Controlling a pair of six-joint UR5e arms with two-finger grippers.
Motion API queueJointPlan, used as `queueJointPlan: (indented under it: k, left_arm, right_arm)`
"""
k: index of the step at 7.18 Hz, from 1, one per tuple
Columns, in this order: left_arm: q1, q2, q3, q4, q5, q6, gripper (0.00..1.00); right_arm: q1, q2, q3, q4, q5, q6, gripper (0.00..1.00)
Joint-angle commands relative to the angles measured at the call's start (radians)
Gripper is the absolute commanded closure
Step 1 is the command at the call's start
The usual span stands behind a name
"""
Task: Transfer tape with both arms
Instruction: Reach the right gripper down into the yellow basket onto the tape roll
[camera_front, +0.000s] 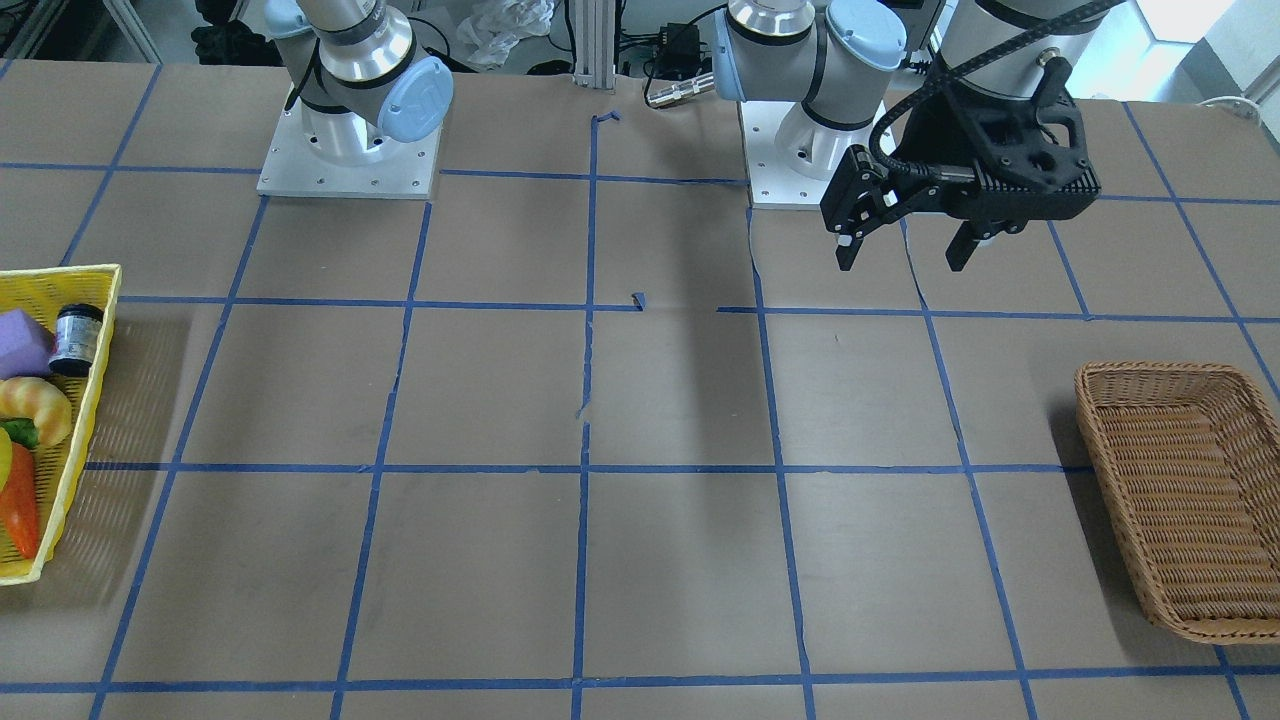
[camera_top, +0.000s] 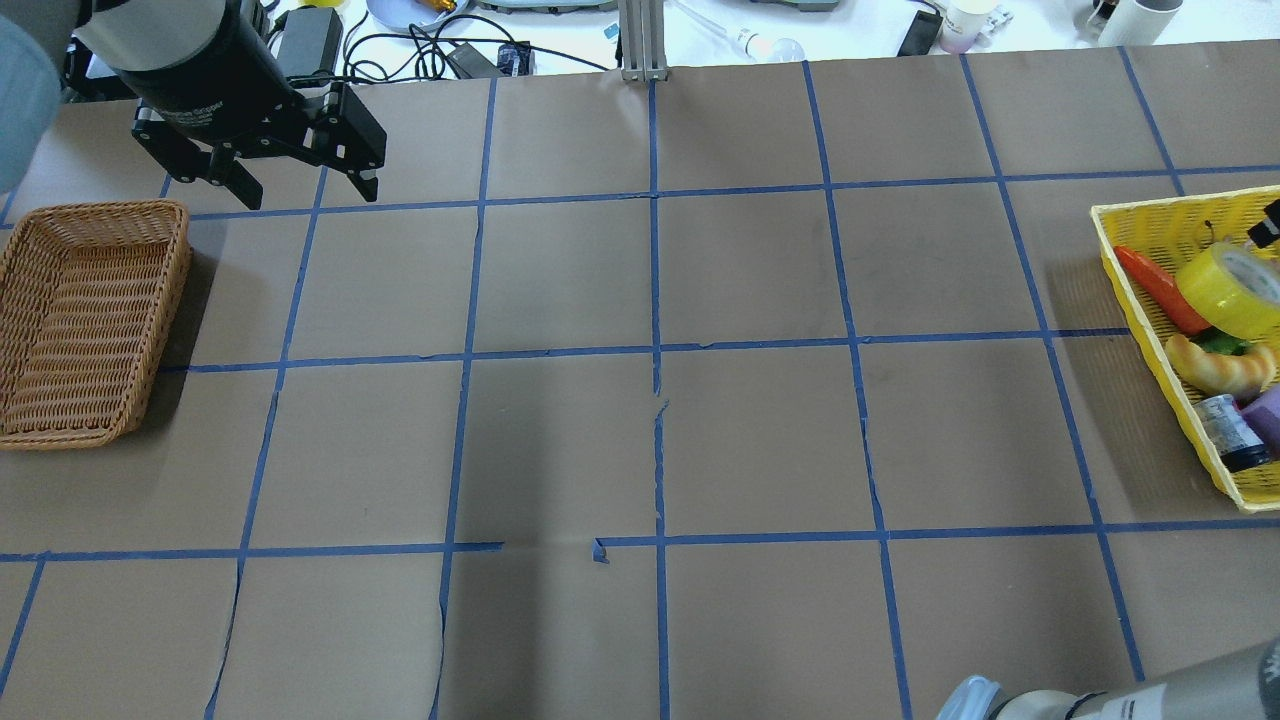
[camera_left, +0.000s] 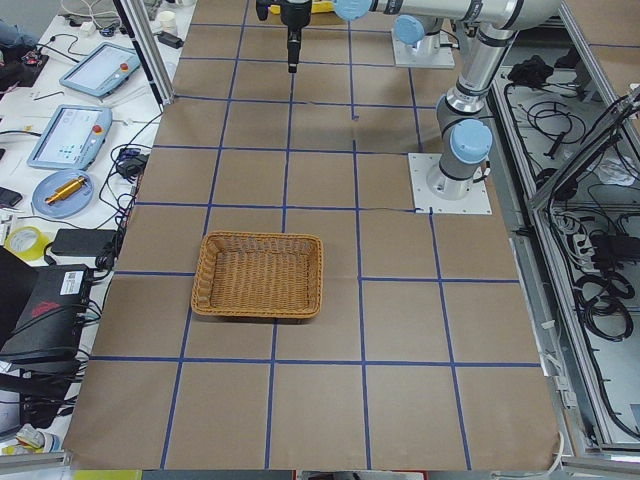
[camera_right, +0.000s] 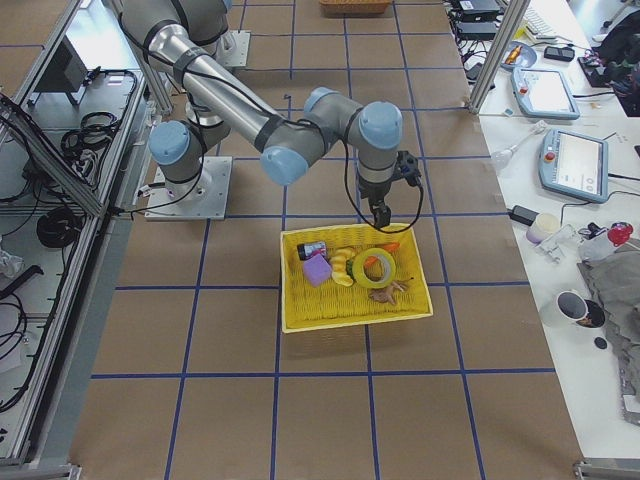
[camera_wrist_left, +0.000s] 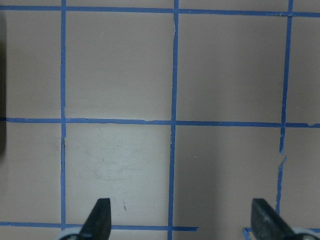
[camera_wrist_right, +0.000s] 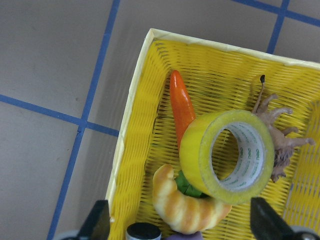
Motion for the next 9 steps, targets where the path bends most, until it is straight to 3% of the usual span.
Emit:
queueJointPlan:
  k: [1, 4, 5, 6, 8, 9]
  left_arm:
    - [0.000, 0.000, -0.001, 0.001, 0.000, 0.000, 0.00]
    - [0.000, 0.000, -0.001, 0.001, -0.001, 0.002, 0.00]
    - [0.000, 0.000, -0.001, 0.001, -0.001, 0.002, 0.00]
    - [0.000, 0.000, -0.001, 0.001, -0.001, 0.000, 0.00]
    - [0.000, 0.000, -0.002, 0.001, -0.001, 0.002, 0.00]
    - [0.000, 0.000, -0.001, 0.001, -0.001, 0.002, 0.00]
  right_arm:
    - [-0.040, 0.101, 0.001, -0.027, 0.046, -0.034, 0.00]
    - [-0.040, 0.187, 0.003, -0.076, 0.046, 0.004, 0.00]
    - [-0.040, 0.188, 0.015, -0.075, 0.046, 0.041, 0.21]
    - [-0.040, 0.188, 0.024, -0.076, 0.046, 0.046, 0.55]
    - [-0.040, 0.185, 0.024, -0.075, 0.043, 0.049, 1.00]
    - [-0.040, 0.169, 0.009, -0.060, 0.032, 0.049, 1.00]
